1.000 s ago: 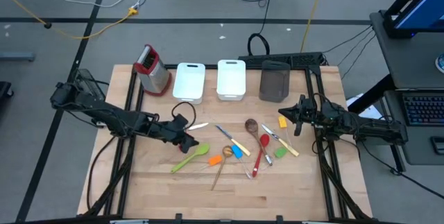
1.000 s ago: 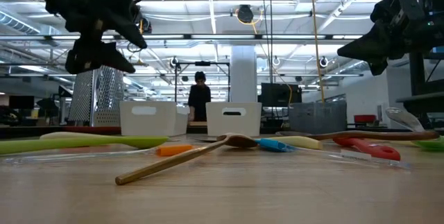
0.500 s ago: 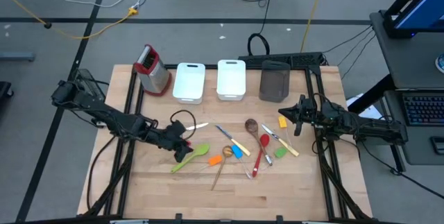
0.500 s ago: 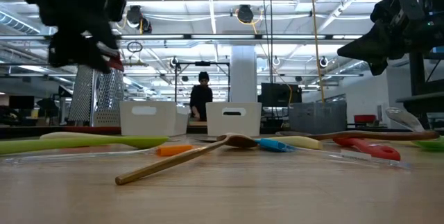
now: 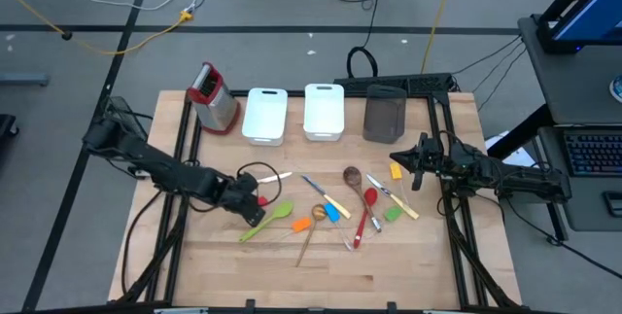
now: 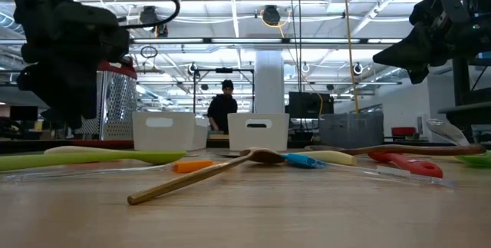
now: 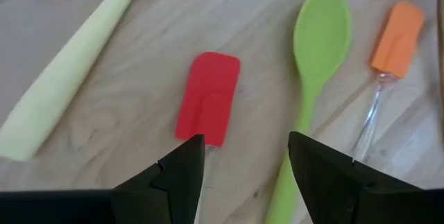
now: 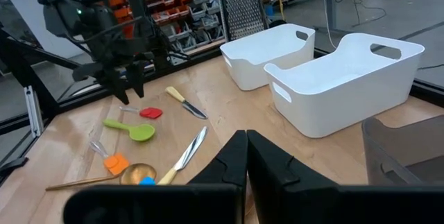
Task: Pick & Place Kitchen Items
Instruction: Put the red spatula into the black bin
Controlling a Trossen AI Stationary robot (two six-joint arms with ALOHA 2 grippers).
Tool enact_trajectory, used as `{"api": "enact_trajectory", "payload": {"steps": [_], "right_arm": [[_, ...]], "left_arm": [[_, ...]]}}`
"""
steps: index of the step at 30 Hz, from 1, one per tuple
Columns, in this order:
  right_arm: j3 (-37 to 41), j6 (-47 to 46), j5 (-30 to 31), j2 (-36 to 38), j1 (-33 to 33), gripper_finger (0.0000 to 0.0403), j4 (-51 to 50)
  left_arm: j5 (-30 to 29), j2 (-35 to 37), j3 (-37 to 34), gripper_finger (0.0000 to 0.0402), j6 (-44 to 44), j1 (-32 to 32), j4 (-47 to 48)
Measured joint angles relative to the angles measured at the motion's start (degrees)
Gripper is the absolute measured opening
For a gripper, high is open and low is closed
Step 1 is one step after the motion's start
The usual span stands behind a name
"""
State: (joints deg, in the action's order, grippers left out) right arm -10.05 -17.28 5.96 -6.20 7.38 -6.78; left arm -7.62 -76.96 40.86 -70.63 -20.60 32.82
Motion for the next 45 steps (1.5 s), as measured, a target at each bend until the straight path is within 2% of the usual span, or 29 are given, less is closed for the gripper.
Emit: {"api": "enact_trajectory", "payload": {"steps": [15,21,34,45], "right_arm": [[-0.01,0.0,0.0,0.0,0.0,0.0004,0.0],[0.01,0.0,0.0,0.0,0.02,0.0004,0.01],[-0.01,0.0,0.0,0.0,0.02,0.0004,0.01],[0.01,0.0,0.01,0.0,0.0,0.0004,-0.03]], "left_arm": [[-2.08,-0.31,0.0,0.0214,-0.39,0.0,-0.05],[-2.6,-0.31,0.0,0.0214,4.11,0.0,-0.02],[-1.53,-0.32,0.0,0.0214,7.24,0.0,-2.42],[0.24,-7.96,0.0,0.0214,8.42,0.23,-2.89]]}}
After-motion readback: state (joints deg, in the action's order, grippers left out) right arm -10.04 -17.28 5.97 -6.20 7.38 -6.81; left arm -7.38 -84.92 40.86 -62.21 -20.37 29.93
